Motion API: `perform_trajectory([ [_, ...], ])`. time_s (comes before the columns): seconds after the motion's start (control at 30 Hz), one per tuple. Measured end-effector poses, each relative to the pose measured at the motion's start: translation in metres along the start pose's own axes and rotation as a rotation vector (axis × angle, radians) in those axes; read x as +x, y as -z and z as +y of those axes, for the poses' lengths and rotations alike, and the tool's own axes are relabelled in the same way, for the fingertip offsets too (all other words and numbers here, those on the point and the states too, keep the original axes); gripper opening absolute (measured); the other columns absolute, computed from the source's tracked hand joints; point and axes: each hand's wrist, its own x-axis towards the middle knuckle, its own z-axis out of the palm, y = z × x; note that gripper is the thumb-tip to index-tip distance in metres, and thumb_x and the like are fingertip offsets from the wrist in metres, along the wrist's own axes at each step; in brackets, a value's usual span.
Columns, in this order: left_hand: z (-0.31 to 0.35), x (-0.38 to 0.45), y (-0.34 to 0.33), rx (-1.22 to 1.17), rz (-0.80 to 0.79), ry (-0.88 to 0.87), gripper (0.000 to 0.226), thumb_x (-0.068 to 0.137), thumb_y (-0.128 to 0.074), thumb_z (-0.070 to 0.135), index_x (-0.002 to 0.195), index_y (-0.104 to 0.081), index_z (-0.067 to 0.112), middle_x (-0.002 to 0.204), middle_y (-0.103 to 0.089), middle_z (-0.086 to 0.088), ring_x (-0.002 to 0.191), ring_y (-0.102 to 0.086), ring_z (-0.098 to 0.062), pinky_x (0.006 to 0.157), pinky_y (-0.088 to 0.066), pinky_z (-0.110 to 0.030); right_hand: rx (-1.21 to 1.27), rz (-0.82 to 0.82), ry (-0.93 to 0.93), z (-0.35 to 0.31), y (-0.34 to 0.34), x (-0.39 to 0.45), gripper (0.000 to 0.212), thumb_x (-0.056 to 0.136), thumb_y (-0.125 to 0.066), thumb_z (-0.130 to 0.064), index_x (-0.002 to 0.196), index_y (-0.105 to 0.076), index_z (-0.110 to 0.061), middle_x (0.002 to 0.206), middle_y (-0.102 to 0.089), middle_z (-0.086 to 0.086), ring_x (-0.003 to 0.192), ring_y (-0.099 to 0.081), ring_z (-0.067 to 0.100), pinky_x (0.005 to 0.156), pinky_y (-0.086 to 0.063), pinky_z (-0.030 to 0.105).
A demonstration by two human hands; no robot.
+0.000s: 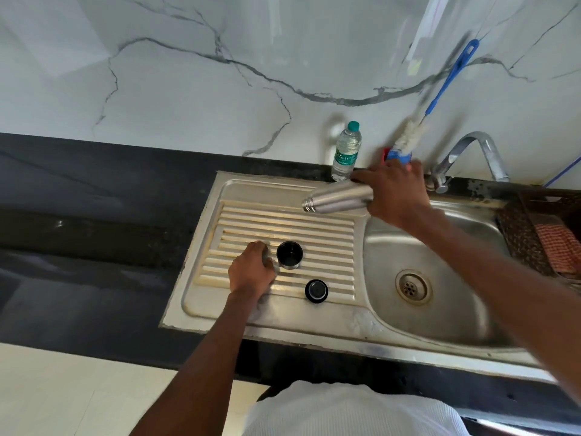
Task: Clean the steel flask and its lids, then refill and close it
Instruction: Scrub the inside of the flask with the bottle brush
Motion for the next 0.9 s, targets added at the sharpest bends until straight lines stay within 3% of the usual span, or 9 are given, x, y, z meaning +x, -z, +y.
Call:
perform_trajectory([
  [0.17,0.001,-0.001,-0.003,0.02,0.018,-0.008,0.019,0.095,-0.06,0.028,0.114,-0.061,0.025,0.116,-0.066,0.003,0.089,-0.07,-0.03,0.07,-0.053,-0.036,-0.455,-0.14,0.274,-0.033,0.039,0.027,0.048,0.084,-0.074,-0.036,0.13,-0.062,-0.04,0.124,-0.065,-0.006,0.122,-0.056,0.028,0.107,-0.033,0.057],
  [0.3,0.001,-0.003,-0.003,0.036,0.032,-0.023,0.018,0.095,-0.059,0.026,0.113,-0.06,0.024,0.111,-0.065,0.001,0.084,-0.068,-0.028,0.065,-0.046,-0.032,-0.666,-0.18,0.352,-0.074,0.036,0.032,0.037,0.09,-0.071,-0.035,0.126,-0.067,-0.03,0.132,-0.064,0.002,0.126,-0.055,0.033,0.112,-0.025,0.069],
  [0.63,0.0,-0.005,-0.009,0.034,0.074,-0.046,0.016,0.092,-0.061,0.024,0.108,-0.059,0.021,0.105,-0.063,-0.001,0.081,-0.066,-0.03,0.064,-0.05,-0.035,-0.789,-0.139,0.495,-0.127,0.012,0.027,0.041,0.094,-0.066,-0.039,0.133,-0.064,-0.026,0.143,-0.051,0.01,0.134,-0.046,0.042,0.116,-0.017,0.074],
  [0.9,-0.001,-0.007,-0.01,0.015,0.086,-0.039,0.021,0.092,-0.064,0.024,0.112,-0.061,0.022,0.109,-0.063,0.002,0.086,-0.066,-0.028,0.068,-0.05,-0.035,-0.711,-0.132,0.592,-0.139,0.013,0.045,0.043,0.091,-0.072,-0.034,0.133,-0.061,-0.029,0.133,-0.062,-0.001,0.132,-0.049,0.038,0.117,-0.013,0.073],
])
